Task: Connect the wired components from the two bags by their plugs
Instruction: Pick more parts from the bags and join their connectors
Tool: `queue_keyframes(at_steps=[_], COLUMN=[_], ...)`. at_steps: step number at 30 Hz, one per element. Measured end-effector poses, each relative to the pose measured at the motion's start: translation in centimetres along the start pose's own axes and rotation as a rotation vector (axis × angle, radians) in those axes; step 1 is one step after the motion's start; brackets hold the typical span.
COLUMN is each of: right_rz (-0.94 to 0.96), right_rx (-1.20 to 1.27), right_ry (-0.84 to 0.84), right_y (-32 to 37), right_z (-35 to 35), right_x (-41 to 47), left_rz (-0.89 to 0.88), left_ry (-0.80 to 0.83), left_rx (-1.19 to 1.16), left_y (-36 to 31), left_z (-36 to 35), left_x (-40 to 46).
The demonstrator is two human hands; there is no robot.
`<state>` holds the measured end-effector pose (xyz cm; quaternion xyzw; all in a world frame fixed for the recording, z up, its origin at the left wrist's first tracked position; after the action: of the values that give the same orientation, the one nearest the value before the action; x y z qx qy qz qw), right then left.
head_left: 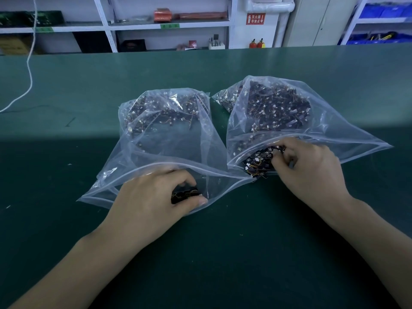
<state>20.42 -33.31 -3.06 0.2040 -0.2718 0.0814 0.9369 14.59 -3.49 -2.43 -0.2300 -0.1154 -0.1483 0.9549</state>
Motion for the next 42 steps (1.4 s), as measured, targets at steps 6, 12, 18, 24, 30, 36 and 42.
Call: queue_keyframes(at_steps=[6,12,18,24,30,36,42], right_rz=[0.081,0.198,0.329,0.447,0.489,0.503,0.512], right_rx=[0.143,0.28,0.405,0.526,0.524,0.52,0.525], right_ry=[-0.054,-0.074,-0.014,0.116,0.09,0.07,-0.003], right_y=[1.6,2.7,3.9,4.6,4.6,4.6,4.6], right_z=[0.2,0.5,0.2,0.3,-0.1,-0.5,-0.2], right_x=[-0.8,-1.3,-2.1,-2.6,-2.6,-2.5,-2.5], left_rz=[-0.01,-0.123,-0.307,-0.436,-0.443,-0.442,-0.395], left_ry=[0.018,-0.12,-0.278,-0.362,-0.395,-0.363,-0.401], left_rx=[-0.024,0.003,-0.186,-0.323,-0.364,-0.424,-0.404], left_y=[-0.3,-0.9,-1.4,-2.7,-3.0,-2.9,-2.6], left_z=[0.0,0.2,0.0,0.0,0.1,-0.2,-0.5], left_x=[0.1,-0.1,-0.3,-0.7,-0.8,-0.9,-0.8])
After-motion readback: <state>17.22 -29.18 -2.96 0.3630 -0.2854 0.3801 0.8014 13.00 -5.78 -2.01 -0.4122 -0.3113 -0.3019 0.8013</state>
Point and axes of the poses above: each hand's wrist, its own x-axis towards the middle knuckle, its own z-axis out of the back of the hand, y = z × x, the point moved 2 cm from there along x, towards the middle knuckle, and after that the axes turned 4 degrees about -x, right-handed, at the moved point
